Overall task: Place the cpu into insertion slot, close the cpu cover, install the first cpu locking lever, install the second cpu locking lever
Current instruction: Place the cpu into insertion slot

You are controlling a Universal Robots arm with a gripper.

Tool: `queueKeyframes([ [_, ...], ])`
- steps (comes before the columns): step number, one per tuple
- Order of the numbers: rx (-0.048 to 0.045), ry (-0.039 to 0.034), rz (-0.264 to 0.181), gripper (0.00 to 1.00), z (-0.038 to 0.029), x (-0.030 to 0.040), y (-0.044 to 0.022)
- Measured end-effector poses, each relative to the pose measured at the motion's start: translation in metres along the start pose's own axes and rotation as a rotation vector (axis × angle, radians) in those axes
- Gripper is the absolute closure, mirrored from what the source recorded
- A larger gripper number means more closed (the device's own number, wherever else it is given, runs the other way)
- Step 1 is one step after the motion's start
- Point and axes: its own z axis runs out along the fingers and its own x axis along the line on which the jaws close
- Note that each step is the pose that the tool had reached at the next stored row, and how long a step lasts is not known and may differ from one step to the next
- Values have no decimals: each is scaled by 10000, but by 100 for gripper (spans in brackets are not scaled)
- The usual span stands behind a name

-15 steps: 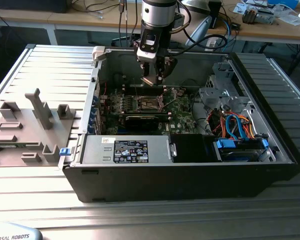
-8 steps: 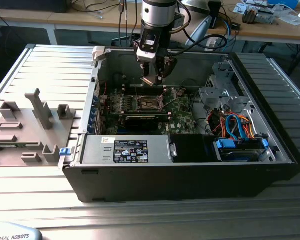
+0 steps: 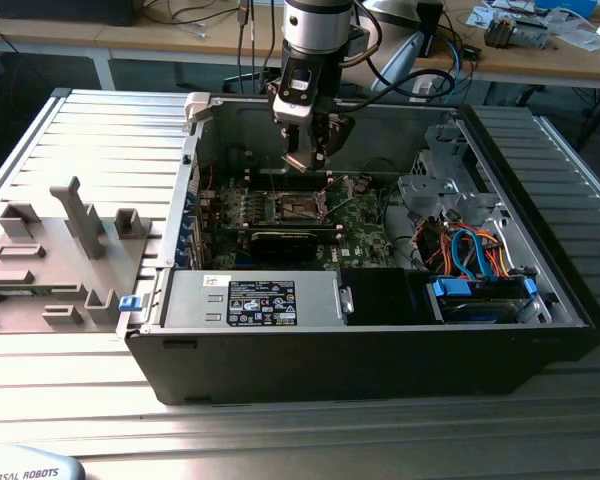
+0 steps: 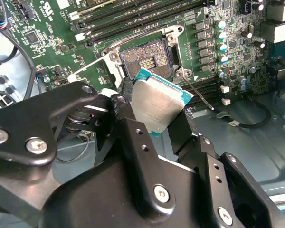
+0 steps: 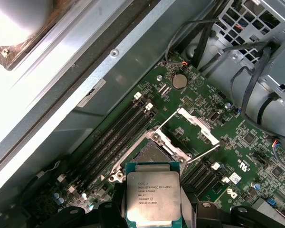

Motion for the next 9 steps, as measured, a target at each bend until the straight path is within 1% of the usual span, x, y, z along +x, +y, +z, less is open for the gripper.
queueKeyframes([
  [9,-1,-2,57,46,0,0,0],
])
